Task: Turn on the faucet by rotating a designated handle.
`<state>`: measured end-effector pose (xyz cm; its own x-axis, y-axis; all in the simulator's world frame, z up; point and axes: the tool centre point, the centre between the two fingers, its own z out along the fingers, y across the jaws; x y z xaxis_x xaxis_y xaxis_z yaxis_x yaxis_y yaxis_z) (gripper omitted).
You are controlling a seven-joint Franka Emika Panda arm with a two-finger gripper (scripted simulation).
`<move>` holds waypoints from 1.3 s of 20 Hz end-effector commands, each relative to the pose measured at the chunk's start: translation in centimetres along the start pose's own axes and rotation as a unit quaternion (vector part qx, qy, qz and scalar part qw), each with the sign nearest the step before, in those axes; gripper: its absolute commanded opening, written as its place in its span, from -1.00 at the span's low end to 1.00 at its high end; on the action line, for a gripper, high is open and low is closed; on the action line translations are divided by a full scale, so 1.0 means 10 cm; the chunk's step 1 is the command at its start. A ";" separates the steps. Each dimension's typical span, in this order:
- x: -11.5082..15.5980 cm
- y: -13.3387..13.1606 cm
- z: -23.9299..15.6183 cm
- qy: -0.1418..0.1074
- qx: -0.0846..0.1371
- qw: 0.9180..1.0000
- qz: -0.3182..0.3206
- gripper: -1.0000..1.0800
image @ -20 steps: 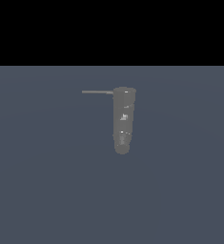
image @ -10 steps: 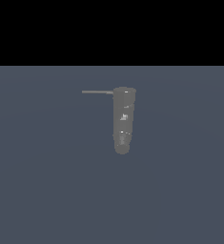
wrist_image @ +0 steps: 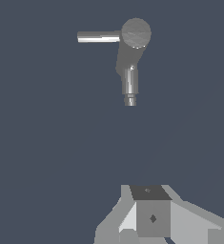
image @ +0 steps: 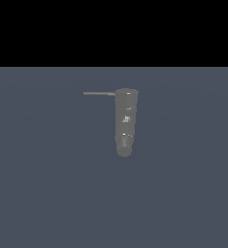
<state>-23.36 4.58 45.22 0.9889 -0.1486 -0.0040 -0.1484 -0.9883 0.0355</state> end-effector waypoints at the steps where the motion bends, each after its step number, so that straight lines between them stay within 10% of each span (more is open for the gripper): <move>1: 0.06 -0.11 0.09 -0.001 0.001 1.000 0.027 -1.00; 13: 0.45 -0.58 0.52 -0.004 0.005 0.988 0.157 -1.00; 26: 0.99 -0.96 0.98 -0.007 0.010 0.956 0.294 -1.00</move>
<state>-12.92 12.02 35.61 0.7570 -0.6534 -0.0014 -0.6533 -0.7569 0.0186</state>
